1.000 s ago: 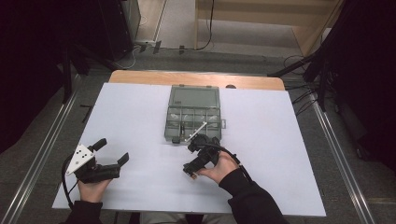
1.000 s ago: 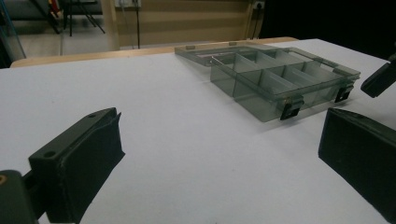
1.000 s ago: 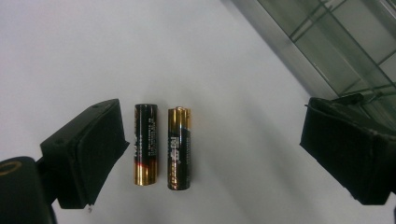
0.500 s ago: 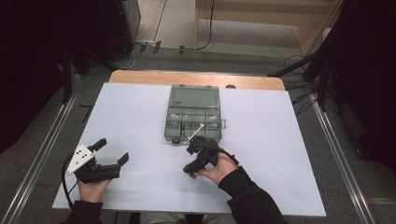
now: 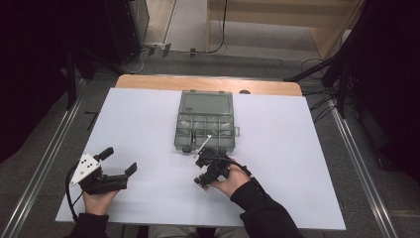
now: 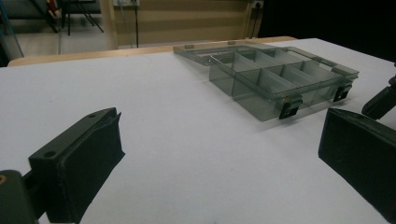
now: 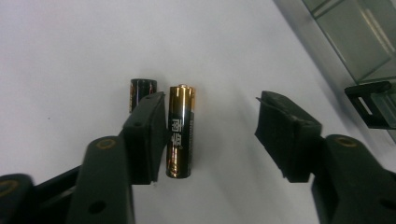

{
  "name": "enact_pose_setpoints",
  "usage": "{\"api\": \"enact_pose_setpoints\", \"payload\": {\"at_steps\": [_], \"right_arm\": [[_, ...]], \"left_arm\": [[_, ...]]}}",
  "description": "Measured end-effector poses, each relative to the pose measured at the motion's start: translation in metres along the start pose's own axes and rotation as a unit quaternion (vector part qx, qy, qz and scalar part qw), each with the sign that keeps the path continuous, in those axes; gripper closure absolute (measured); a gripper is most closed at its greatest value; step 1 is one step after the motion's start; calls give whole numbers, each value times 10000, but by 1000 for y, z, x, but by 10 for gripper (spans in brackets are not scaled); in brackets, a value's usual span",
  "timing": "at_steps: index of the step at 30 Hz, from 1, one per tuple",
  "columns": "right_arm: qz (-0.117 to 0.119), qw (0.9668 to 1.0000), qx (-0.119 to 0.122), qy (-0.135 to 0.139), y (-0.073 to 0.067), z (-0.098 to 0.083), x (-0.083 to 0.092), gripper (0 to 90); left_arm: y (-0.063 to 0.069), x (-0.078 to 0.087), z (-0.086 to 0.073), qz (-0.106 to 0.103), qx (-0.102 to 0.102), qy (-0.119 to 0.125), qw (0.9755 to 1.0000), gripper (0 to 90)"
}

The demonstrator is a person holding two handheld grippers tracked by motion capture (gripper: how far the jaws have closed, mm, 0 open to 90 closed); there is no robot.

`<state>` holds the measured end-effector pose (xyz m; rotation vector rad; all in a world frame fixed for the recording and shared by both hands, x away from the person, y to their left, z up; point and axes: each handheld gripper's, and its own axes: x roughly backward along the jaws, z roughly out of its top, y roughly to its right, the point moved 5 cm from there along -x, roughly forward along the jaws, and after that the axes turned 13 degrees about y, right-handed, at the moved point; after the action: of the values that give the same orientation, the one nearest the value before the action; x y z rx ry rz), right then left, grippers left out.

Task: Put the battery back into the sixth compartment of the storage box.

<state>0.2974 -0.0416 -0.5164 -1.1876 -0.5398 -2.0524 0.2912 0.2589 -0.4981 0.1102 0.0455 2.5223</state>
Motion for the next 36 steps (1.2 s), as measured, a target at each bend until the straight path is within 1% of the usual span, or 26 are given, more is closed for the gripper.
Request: {"api": "enact_pose_setpoints", "payload": {"at_steps": [2,5,8,9,10,12,13,18,20,25,31,34,36], "right_arm": [[2,10000,38,-55,-1,-1,-1,483],[-47,9999,73,-112,0,-2,-1,564],[20,9998,36,-176,0,-3,-1,660],[15,9998,5,-220,-1,-4,-1,685],[15,9998,5,-220,-1,-4,-1,685],[19,9994,12,-339,-1,-5,-2,755],[46,9994,0,-332,-2,-5,-2,767],[9,9994,-25,-351,-3,-5,-3,778],[26,9994,-29,-356,-2,-5,-3,778],[109,9991,-158,-366,-1,-5,-3,780],[191,9989,-208,-387,1,-5,-2,780],[196,9991,-197,-329,1,-3,-1,780],[208,9992,-242,-236,1,-2,0,780]], "left_arm": [[0,0,0,-5,1,-15,10000,0],[0,-1,-1,-4,14,-17,10000,0],[0,0,0,0,9,-17,10000,0],[0,0,0,0,9,-17,10000,0],[0,0,0,-7,17,-16,10000,0],[0,0,0,-8,18,-9,10000,0],[0,0,0,-4,14,-13,10000,0],[0,0,0,-3,14,-13,10000,0],[0,0,0,-1,12,-15,10000,0],[0,0,0,4,13,-11,10000,0],[0,0,0,-10,10,3,10000,0],[0,0,0,-21,8,-9,10000,0],[0,0,0,-19,0,-15,10000,0]]}}
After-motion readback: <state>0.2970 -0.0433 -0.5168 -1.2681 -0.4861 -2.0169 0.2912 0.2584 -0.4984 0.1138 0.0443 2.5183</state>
